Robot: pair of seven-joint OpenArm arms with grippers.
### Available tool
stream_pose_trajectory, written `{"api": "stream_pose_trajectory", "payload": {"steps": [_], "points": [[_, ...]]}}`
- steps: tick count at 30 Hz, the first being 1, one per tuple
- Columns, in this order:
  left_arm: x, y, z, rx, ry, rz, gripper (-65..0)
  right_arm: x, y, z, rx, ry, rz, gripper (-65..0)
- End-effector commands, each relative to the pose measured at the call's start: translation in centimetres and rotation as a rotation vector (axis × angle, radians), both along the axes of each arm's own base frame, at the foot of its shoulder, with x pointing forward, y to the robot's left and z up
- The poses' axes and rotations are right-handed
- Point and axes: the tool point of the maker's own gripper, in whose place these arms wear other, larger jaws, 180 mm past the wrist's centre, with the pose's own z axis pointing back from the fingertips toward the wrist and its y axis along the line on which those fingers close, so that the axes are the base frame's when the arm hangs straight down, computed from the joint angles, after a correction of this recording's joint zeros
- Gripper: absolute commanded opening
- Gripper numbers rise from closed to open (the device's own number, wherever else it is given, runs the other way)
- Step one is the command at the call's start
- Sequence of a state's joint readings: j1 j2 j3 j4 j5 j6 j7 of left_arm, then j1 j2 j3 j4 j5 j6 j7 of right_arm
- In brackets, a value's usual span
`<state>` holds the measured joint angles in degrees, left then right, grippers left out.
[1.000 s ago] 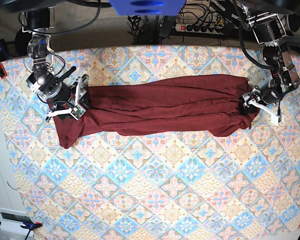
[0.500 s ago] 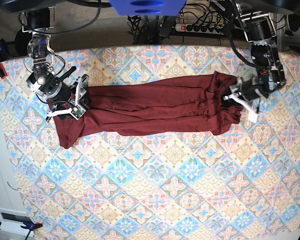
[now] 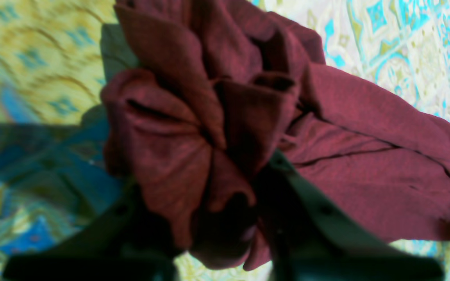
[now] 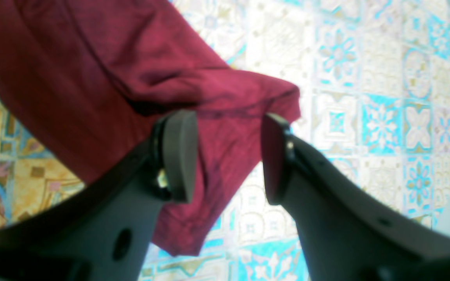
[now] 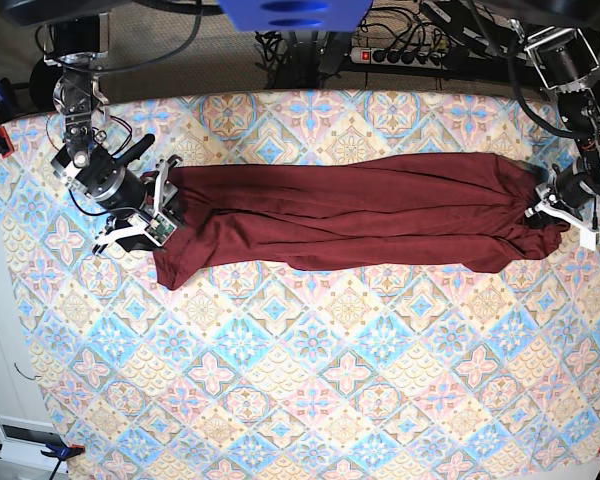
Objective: Layout the t-shirt on the table in an organized manner, then fold the t-shirt properly
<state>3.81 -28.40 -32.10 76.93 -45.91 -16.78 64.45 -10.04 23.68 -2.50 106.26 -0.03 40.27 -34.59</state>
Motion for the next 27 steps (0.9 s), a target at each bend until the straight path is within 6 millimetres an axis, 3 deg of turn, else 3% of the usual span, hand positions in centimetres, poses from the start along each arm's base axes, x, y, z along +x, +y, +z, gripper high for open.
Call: {"api": "stream_pose_trajectory", "payload": {"steps": [1,5,9,13,16,23,27], "points": [[1.2,1.0,2.1,0.032,-0.063,0.001,-65.0,0.2,-0.1,0.9,0.008,-0.030,0.006,-39.5],[1.7,-0.6,3.1,0.034,-0.101,-0.032,-65.0,-0.1,-0.1,0.7,0.007,-0.022,0.006,-39.5],[1.2,-5.1,3.8,0.014,-0.160,-0.086,-65.0,0.0,-0.2,0.9,0.008,-0.028,0.002,-39.5],[0.9,-11.7,4.2,-0.028,-0.198,-0.206,-65.0,0.0,-0.2,0.9,0.009,-0.030,0.002,-39.5],[0.4,-15.3,4.5,-0.065,-0.219,-0.262,-65.0,0.0,-0.3,0.9,0.009,-0.031,0.000,-39.5],[-0.1,-20.6,4.5,-0.153,-0.235,-0.328,-65.0,0.1,-0.2,1.0,0.010,-0.033,0.001,-39.6],[-0.2,-22.2,3.5,-0.202,-0.218,-0.329,-65.0,0.1,-0.2,1.0,0.011,-0.034,0.002,-39.6]]}}
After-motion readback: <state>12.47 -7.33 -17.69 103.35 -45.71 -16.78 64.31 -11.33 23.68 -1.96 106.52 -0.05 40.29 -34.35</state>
